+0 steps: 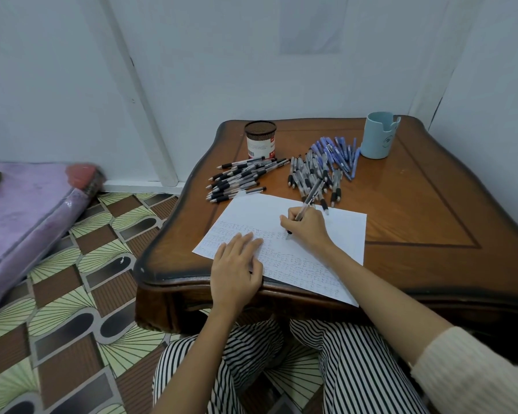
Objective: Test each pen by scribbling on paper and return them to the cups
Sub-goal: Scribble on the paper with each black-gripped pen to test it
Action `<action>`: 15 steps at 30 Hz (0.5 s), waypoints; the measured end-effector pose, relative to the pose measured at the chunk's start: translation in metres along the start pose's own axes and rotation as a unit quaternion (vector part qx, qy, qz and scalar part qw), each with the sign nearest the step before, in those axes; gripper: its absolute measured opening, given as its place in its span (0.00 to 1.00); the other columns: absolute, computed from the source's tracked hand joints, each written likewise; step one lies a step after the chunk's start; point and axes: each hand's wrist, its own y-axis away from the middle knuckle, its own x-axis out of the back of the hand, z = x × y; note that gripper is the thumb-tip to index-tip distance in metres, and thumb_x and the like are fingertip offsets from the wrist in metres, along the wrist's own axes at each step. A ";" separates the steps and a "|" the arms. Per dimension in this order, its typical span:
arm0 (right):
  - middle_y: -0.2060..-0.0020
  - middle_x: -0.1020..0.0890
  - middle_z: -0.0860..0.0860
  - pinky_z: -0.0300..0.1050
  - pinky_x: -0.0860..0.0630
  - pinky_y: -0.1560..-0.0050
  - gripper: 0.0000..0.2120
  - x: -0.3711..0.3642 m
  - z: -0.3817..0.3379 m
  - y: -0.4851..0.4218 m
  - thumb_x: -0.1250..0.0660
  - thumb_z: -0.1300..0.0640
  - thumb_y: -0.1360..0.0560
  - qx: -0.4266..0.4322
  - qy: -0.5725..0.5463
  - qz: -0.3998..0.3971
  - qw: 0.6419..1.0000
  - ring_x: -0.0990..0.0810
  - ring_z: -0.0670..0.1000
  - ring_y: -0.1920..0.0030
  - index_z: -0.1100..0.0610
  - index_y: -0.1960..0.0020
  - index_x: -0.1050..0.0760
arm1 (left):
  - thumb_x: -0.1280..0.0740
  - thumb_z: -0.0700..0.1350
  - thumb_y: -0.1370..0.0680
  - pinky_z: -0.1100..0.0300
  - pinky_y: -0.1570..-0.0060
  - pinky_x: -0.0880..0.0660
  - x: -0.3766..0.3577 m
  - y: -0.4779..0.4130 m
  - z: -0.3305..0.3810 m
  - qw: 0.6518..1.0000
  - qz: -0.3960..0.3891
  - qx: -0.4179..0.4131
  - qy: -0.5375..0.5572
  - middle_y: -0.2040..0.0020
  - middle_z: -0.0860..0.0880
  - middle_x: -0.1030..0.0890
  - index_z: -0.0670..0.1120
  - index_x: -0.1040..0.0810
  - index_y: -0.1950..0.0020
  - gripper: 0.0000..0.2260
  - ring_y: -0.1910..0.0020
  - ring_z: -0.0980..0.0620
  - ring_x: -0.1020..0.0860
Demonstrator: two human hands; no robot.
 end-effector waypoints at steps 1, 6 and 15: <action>0.79 0.39 0.48 0.39 0.42 0.69 0.23 0.000 0.000 0.000 0.33 0.66 0.31 0.000 -0.001 0.002 1.000 0.40 0.47 0.73 0.53 0.77 0.41 | 0.46 0.49 0.26 0.49 0.36 0.31 0.000 0.000 0.000 1.000 0.000 0.000 0.000 0.38 0.50 0.22 0.48 0.21 0.39 0.21 0.35 0.49 0.26; 0.80 0.39 0.47 0.39 0.40 0.69 0.23 0.002 0.001 0.002 0.34 0.67 0.32 -0.005 -0.012 0.004 1.000 0.40 0.44 0.76 0.53 0.78 0.40 | 0.46 0.48 0.26 0.49 0.37 0.31 0.000 0.001 0.000 1.000 0.006 0.000 0.003 0.39 0.49 0.21 0.48 0.21 0.40 0.20 0.36 0.49 0.25; 0.81 0.39 0.46 0.43 0.39 0.64 0.24 0.002 0.003 0.000 0.33 0.66 0.31 -0.003 -0.009 0.028 1.000 0.40 0.47 0.73 0.52 0.78 0.41 | 0.47 0.49 0.26 0.49 0.36 0.31 -0.001 0.000 0.000 1.000 0.003 0.004 0.006 0.38 0.50 0.22 0.48 0.21 0.39 0.21 0.35 0.49 0.26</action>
